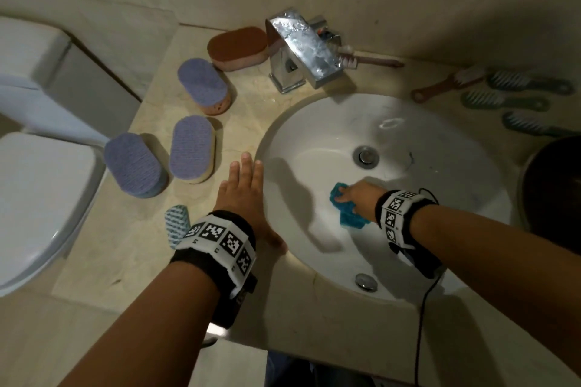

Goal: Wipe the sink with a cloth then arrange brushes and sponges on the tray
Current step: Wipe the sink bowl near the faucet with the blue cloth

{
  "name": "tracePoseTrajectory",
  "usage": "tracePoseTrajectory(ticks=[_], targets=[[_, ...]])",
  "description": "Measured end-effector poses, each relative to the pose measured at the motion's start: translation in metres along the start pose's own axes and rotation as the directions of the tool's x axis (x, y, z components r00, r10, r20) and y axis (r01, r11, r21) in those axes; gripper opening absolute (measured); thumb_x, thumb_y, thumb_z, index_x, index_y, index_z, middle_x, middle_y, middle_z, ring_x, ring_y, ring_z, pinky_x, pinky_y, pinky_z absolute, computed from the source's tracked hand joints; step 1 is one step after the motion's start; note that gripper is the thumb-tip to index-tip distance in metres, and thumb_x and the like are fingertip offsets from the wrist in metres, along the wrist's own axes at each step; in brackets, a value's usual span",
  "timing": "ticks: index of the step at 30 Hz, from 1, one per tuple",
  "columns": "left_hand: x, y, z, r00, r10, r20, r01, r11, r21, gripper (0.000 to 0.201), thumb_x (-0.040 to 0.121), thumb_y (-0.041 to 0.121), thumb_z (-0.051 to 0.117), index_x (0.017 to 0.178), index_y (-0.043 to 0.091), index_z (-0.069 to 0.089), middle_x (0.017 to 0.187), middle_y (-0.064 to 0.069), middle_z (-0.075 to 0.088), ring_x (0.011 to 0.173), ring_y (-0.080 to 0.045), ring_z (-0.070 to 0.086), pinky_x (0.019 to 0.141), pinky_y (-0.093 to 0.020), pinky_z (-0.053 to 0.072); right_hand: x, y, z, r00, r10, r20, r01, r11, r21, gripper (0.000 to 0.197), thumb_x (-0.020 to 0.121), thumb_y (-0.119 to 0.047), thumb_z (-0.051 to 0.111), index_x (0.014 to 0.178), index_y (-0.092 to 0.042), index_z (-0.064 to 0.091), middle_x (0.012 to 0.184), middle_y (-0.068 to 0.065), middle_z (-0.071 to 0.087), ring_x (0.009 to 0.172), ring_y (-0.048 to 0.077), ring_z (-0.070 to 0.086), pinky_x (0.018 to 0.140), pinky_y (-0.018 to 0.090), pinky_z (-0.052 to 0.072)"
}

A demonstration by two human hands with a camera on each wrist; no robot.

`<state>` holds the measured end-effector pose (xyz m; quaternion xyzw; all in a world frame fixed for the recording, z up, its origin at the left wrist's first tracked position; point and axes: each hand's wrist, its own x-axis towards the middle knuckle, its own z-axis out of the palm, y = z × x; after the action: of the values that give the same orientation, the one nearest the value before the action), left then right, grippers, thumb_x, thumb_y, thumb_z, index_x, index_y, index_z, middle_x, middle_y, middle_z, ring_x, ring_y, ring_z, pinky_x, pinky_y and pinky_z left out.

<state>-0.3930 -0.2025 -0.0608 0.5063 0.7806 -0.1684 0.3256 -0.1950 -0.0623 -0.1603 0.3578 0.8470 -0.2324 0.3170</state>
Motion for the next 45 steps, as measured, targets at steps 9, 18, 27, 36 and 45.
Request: tracePoseTrajectory(ticks=[9, 18, 27, 36, 45], targets=[[0.017, 0.009, -0.010, 0.992, -0.021, -0.123, 0.011, 0.997, -0.081, 0.131, 0.069, 0.054, 0.074, 0.147, 0.012, -0.021, 0.157, -0.007, -0.021, 0.147, -0.027, -0.013, 0.121, -0.044, 0.008, 0.013, 0.003, -0.005, 0.997, 0.009, -0.076, -0.004, 0.997, 0.072, 0.052, 0.087, -0.006, 0.056, 0.137, -0.017, 0.049, 0.144, 0.009, 0.043, 0.131, 0.026, 0.043, 0.107, 0.031, 0.037], [0.068, 0.008, -0.051, 0.967, 0.005, -0.255, -0.020, 0.998, -0.058, 0.108, 0.082, 0.044, 0.066, 0.150, 0.013, -0.012, 0.159, -0.005, -0.016, 0.148, -0.026, -0.007, 0.119, -0.044, 0.008, 0.032, -0.008, -0.018, 0.993, 0.025, -0.112, -0.009, 0.990, 0.139, 0.049, 0.089, -0.007, 0.054, 0.136, -0.019, 0.049, 0.141, 0.012, 0.042, 0.127, 0.029, 0.043, 0.104, 0.032, 0.037], [0.106, 0.000, -0.074, 0.970, 0.095, -0.224, -0.095, 0.995, 0.014, 0.082, 0.094, 0.014, 0.046, 0.150, 0.019, -0.013, 0.158, -0.002, -0.020, 0.147, -0.029, -0.010, 0.119, -0.049, 0.008, 0.068, -0.009, -0.048, 0.972, 0.231, -0.050, -0.221, 0.963, 0.157, 0.069, 0.089, -0.011, 0.058, 0.148, -0.013, 0.024, 0.155, 0.011, 0.016, 0.144, 0.027, 0.018, 0.117, 0.031, 0.013], [0.107, -0.008, -0.081, 0.966, 0.151, -0.210, -0.154, 0.988, 0.003, 0.077, 0.097, 0.032, 0.044, 0.150, 0.024, -0.011, 0.159, -0.001, -0.018, 0.147, -0.029, -0.009, 0.118, -0.049, 0.009, 0.072, -0.009, -0.055, 0.823, 0.464, -0.327, -0.233, 0.802, 0.549, 0.045, 0.092, -0.010, 0.049, 0.137, -0.010, 0.044, 0.144, 0.016, 0.035, 0.131, 0.033, 0.040, 0.113, 0.035, 0.030], [0.110, -0.007, -0.083, 0.969, 0.155, -0.191, -0.153, 0.988, 0.027, 0.068, 0.100, 0.034, 0.035, 0.150, 0.025, -0.011, 0.159, -0.002, -0.018, 0.147, -0.030, -0.009, 0.118, -0.050, 0.009, 0.080, -0.016, -0.085, 0.443, 0.837, -0.321, -0.041, 0.377, 0.925, 0.050, 0.093, -0.012, 0.049, 0.138, 0.001, 0.033, 0.142, 0.021, 0.034, 0.128, 0.036, 0.038, 0.105, 0.035, 0.032]])
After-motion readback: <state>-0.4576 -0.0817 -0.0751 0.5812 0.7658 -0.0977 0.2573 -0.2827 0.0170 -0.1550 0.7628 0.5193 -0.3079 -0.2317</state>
